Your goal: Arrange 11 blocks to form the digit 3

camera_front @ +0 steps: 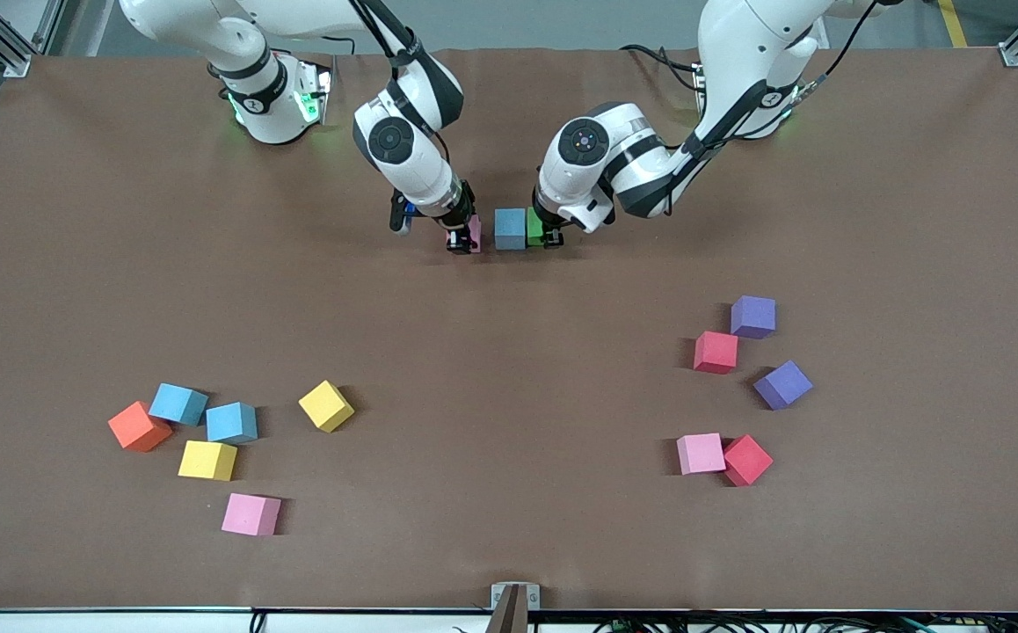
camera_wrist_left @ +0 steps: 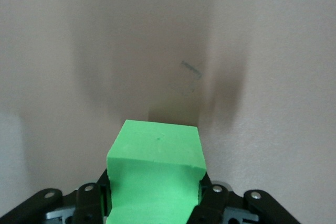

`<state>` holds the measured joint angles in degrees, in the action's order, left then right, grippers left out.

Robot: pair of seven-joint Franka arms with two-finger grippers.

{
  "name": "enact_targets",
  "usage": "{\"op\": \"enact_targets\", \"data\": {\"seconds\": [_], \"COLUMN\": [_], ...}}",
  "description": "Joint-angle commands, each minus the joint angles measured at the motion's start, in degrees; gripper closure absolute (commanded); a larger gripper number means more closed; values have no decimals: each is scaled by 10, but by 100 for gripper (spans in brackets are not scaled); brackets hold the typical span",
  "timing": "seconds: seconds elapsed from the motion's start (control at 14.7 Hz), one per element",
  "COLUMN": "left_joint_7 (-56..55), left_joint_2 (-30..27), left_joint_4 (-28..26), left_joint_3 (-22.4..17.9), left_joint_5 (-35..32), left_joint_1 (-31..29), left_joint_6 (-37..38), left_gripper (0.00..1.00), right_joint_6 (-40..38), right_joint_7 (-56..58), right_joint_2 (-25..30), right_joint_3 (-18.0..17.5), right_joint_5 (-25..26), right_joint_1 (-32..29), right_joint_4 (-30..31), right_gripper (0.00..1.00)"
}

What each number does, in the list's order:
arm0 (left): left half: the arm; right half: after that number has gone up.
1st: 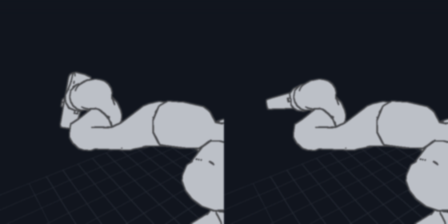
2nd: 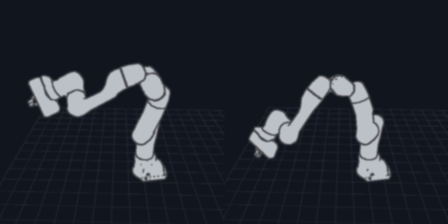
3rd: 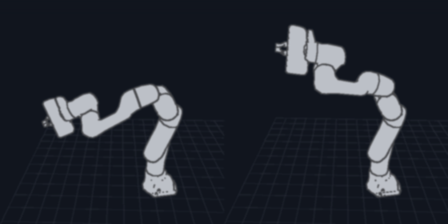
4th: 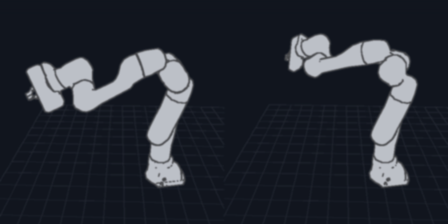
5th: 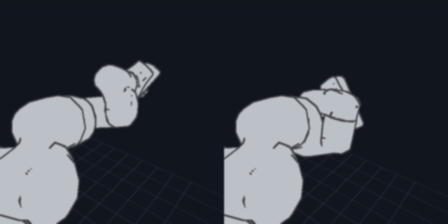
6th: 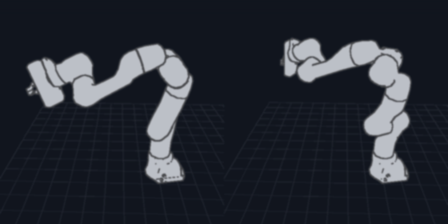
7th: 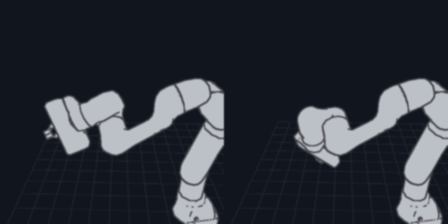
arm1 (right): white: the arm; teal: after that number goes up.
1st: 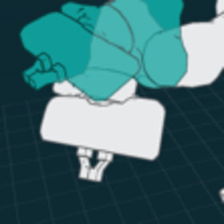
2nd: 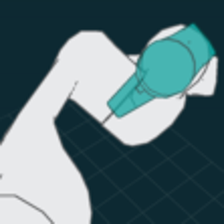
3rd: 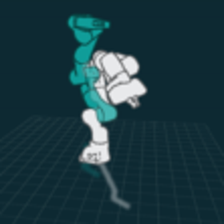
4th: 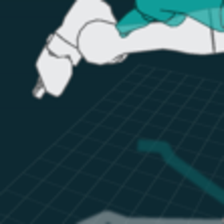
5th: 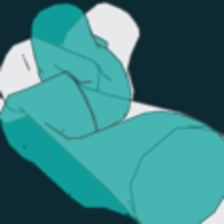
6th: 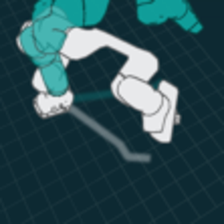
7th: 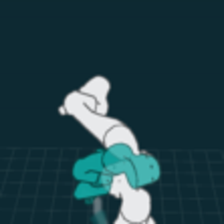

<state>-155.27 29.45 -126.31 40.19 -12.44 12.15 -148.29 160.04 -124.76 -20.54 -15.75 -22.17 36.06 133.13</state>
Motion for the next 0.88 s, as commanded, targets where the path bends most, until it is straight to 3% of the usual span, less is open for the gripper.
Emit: {"op": "enact_targets", "data": {"seconds": [0.0, 0.81], "left_joint_7": [-21, -37], "left_joint_2": [6, 16], "left_joint_4": [11, 15], "left_joint_3": [-7, -7], "left_joint_5": [-18, -17], "left_joint_1": [4, 13], "left_joint_6": [-5, -6], "left_gripper": [84, 84], "right_joint_6": [5, 4], "right_joint_7": [-15, -15], "right_joint_2": [-18, -23], "right_joint_3": [1, 2], "right_joint_5": [-11, -11], "right_joint_1": [13, 18], "right_joint_4": [-22, -26], "right_gripper": [100, 100]}}
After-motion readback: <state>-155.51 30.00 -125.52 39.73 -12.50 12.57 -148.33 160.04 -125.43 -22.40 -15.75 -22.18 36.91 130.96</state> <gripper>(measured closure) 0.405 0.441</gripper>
